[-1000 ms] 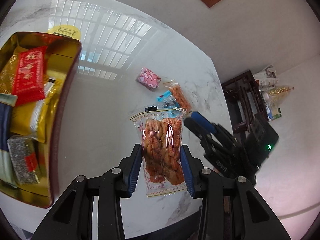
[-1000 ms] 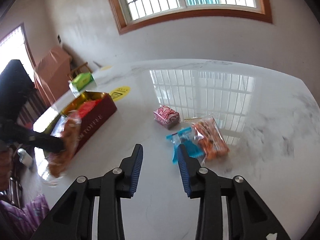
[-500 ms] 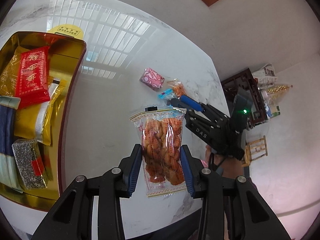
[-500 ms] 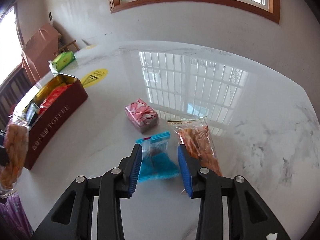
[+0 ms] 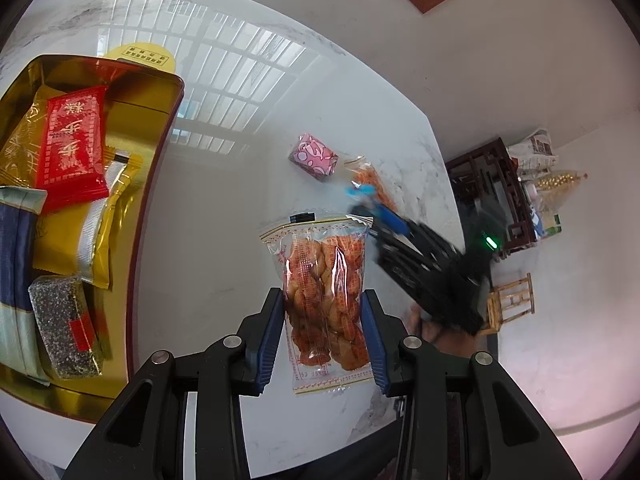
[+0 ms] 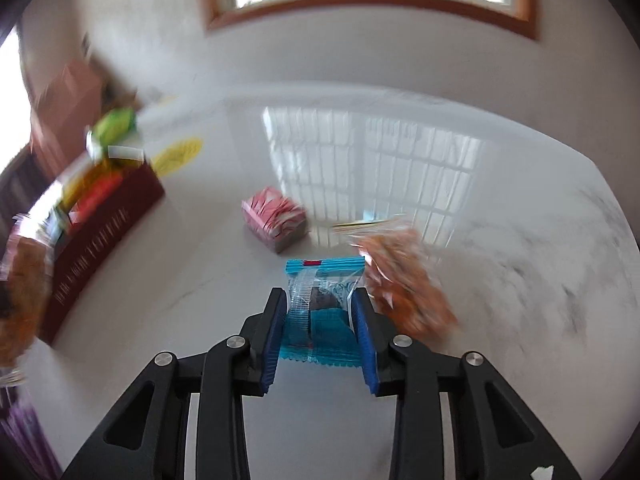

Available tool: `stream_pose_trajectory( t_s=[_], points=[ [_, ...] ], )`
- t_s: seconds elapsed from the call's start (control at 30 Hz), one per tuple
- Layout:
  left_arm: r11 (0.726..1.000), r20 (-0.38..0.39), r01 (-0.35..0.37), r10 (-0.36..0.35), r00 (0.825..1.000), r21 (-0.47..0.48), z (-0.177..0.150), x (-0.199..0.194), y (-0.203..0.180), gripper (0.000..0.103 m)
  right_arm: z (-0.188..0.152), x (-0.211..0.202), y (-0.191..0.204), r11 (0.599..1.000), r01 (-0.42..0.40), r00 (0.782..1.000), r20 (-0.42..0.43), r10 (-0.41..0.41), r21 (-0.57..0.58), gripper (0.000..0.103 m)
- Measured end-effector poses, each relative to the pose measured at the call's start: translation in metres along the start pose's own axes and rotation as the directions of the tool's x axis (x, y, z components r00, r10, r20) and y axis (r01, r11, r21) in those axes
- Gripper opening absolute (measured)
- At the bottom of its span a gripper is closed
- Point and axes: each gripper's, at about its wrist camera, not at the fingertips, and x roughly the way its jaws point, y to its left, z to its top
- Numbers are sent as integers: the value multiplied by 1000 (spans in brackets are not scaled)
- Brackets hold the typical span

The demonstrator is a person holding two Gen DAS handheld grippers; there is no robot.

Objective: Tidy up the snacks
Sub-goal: 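Carry the orange snack bag toward the tin while the right gripper grasps the blue packet, then lower the orange snack bag into the gold tin and open the left gripper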

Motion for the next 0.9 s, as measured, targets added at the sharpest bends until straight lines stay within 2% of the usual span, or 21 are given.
stream_pose_trajectory(
  t_s=[0.1,0.17,0.27,0.33,0.43,0.57,0.7,0.77,0.9],
  points=[
    [1000,20,-3,3,1000,6,0,-9,-1,40,-19,-39,-31,983,97,990,87,-112,154,30],
    [1000,31,-1,1,1000,0,0,-18,1,40,-33,-60,-60,945,177,972,100,-211,275,30],
    [1000,71,-21,21,997,1,1,-39,6,40,-58,-78,-106,855,310,933,39,-358,416,30],
    [999,95,-36,36,995,-7,1,-51,13,40,-69,-84,-124,819,339,923,5,-385,463,30],
    [996,136,-79,83,987,-28,1,-75,31,40,-73,-93,-136,779,400,892,-11,-452,482,30],
    [990,168,-128,137,976,-62,1,-96,56,40,-79,-95,-147,744,394,891,-26,-453,540,30],
    [981,195,-172,188,963,-94,4,-112,83,40,-83,-91,-164,719,380,899,-52,-434,582,30],
    [975,208,-196,214,954,-103,7,-117,94,40,-82,-89,-164,723,386,900,-63,-431,573,30],
    [972,209,-206,227,951,-115,19,-117,106,40,-82,-91,-159,730,395,899,-70,-433,557,30]
  ],
)
